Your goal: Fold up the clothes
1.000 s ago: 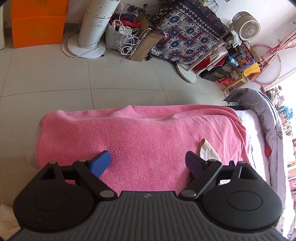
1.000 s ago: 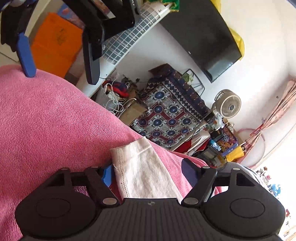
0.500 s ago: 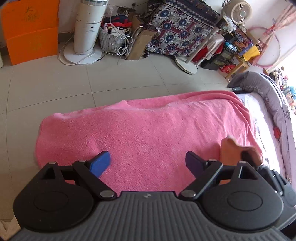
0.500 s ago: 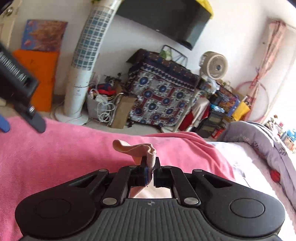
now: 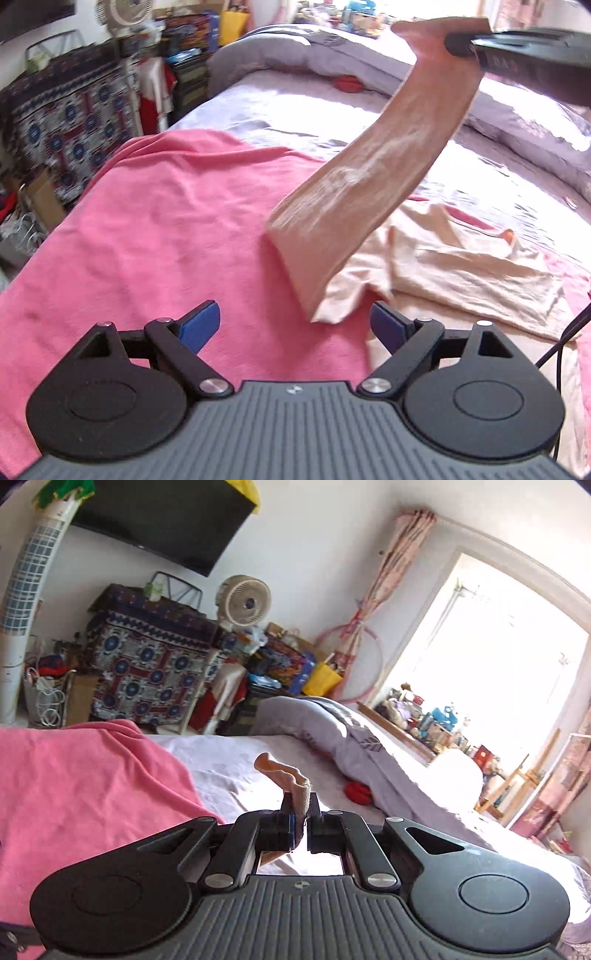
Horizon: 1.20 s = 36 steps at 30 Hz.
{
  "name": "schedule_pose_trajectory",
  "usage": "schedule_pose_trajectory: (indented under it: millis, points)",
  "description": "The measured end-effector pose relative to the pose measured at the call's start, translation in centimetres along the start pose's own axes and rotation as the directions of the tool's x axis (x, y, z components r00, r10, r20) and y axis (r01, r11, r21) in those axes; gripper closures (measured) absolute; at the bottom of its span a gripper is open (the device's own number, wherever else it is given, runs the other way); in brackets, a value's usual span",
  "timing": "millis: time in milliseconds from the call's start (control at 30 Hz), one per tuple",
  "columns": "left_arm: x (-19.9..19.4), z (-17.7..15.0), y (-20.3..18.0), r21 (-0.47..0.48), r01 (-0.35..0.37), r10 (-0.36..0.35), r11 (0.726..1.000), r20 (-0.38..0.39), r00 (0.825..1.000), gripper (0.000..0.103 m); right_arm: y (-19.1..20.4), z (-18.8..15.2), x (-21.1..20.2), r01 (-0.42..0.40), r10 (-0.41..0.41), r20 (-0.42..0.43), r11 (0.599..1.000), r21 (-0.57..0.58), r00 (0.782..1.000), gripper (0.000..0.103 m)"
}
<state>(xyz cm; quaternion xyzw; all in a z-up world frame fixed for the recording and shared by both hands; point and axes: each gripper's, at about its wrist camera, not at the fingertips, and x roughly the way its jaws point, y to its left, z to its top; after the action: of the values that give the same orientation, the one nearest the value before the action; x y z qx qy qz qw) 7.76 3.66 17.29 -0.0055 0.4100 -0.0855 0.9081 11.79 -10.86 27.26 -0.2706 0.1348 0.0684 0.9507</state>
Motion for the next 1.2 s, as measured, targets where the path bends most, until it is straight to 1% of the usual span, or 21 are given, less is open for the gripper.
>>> schedule_pose_trajectory:
  millis: [33, 100, 133, 167, 233, 300, 333, 400, 467, 567, 633, 767, 800, 867, 933, 1033, 1100, 1133, 1167, 1200]
  points:
    - [0.7, 0.4, -2.1, 0.04, -0.002, 0.002, 0.999, 0.011, 1.0, 0.013, -1.2, -0.5, -0.3, 0.024, -0.024, -0.004, 1.0, 0.003, 1.0, 0.096]
    - [2.7, 1.0, -5.9, 0.117, -0.041, 0.039, 0.992, 0.025, 0.999, 0.012, -3.3, -1.4, -0.6, 0.067, -0.067, -0.014, 0.998, 0.015, 0.998, 0.096]
    - [3.7, 1.1, -7.4, 0.146, -0.087, 0.083, 0.985, 0.035, 0.996, 0.012, -4.2, -1.9, -0.9, 0.084, -0.084, -0.02, 0.996, 0.025, 0.996, 0.096]
    - [4.8, 1.3, -9.0, 0.174, -0.133, 0.127, 0.976, 0.046, 0.991, 0.012, -5.2, -2.3, -1.1, 0.103, -0.102, -0.025, 0.994, 0.032, 0.994, 0.096]
    - [6.6, 1.5, -11.0, 0.201, -0.212, 0.205, 0.956, 0.056, 0.977, 0.012, -6.7, -3.1, -1.3, 0.138, -0.136, -0.033, 0.99, 0.039, 0.99, 0.096]
    - [8.1, 1.8, -12.4, 0.201, -0.271, 0.264, 0.941, 0.061, 0.963, 0.012, -8.3, -4.1, -1.6, 0.171, -0.169, -0.042, 0.984, 0.045, 0.985, 0.096]
    - [8.7, 2.0, -12.9, 0.199, -0.298, 0.291, 0.934, 0.065, 0.954, 0.012, -8.9, -4.5, -1.7, 0.187, -0.185, -0.049, 0.981, 0.047, 0.982, 0.096]
    - [9.7, 2.1, -13.5, 0.212, -0.358, 0.351, 0.909, 0.068, 0.934, 0.012, -9.9, -5.4, -1.6, 0.221, -0.218, -0.067, 0.974, 0.051, 0.974, 0.096]
    - [10.3, 1.9, -13.7, 0.224, -0.409, 0.403, 0.885, 0.071, 0.912, 0.012, -10.9, -7.0, -1.5, 0.257, -0.249, -0.108, 0.964, 0.065, 0.962, 0.096]
    - [11.1, 1.3, -13.3, 0.249, -0.47, 0.468, 0.847, 0.073, 0.881, 0.012, -12.3, -9.8, -1.4, 0.311, -0.292, -0.18, 0.947, 0.087, 0.939, 0.096]
    - [11.4, 0.7, -12.8, 0.266, -0.501, 0.501, 0.824, 0.072, 0.863, 0.01, -13.0, -12.2, -1.4, 0.342, -0.309, -0.244, 0.933, 0.109, 0.919, 0.096]
    - [11.6, -0.3, -12.2, 0.294, -0.505, 0.505, 0.811, 0.082, 0.859, 0.008, -13.1, -17.4, -1.2, 0.381, -0.296, -0.38, 0.909, 0.171, 0.877, 0.095]
    - [11.5, -0.5, -12.2, 0.305, -0.509, 0.506, 0.805, 0.096, 0.857, 0.008, -12.7, -18.6, -1.1, 0.385, -0.287, -0.408, 0.905, 0.18, 0.867, 0.095]
    - [11.4, -0.9, -12.2, 0.332, -0.527, 0.518, 0.782, 0.124, 0.846, 0.006, -11.9, -21.0, -0.9, 0.395, -0.268, -0.463, 0.897, 0.201, 0.845, 0.095]
    - [11.6, -1.4, -12.2, 0.372, -0.536, 0.52, 0.758, 0.151, 0.841, 0.006, -11.2, -23.1, -0.8, 0.412, -0.245, -0.515, 0.879, 0.24, 0.822, 0.095]
    - [11.7, -2.2, -12.4, 0.426, -0.547, 0.518, 0.721, 0.194, 0.833, 0.006, -10.6, -26.0, -1.4, 0.452, -0.204, -0.582, 0.833, 0.319, 0.787, 0.094]
    - [11.8, -2.7, -12.5, 0.455, -0.553, 0.512, 0.698, 0.223, 0.829, 0.006, -10.4, -28.0, -2.0, 0.473, -0.166, -0.616, 0.796, 0.377, 0.77, 0.092]
    - [11.9, -2.8, -12.4, 0.456, -0.553, 0.509, 0.698, 0.227, 0.83, 0.006, -10.3, -28.9, -2.2, 0.481, -0.145, -0.626, 0.776, 0.408, 0.766, 0.09]
    - [11.9, -2.9, -12.3, 0.456, -0.553, 0.506, 0.698, 0.232, 0.831, 0.006, -10.4, -29.9, -2.4, 0.491, -0.121, -0.637, 0.75, 0.444, 0.761, 0.087]
    - [12.0, -2.9, -12.3, 0.457, -0.552, 0.503, 0.697, 0.236, 0.831, 0.006, -10.5, -30.8, -2.8, 0.503, -0.096, -0.648, 0.719, 0.48, 0.755, 0.085]
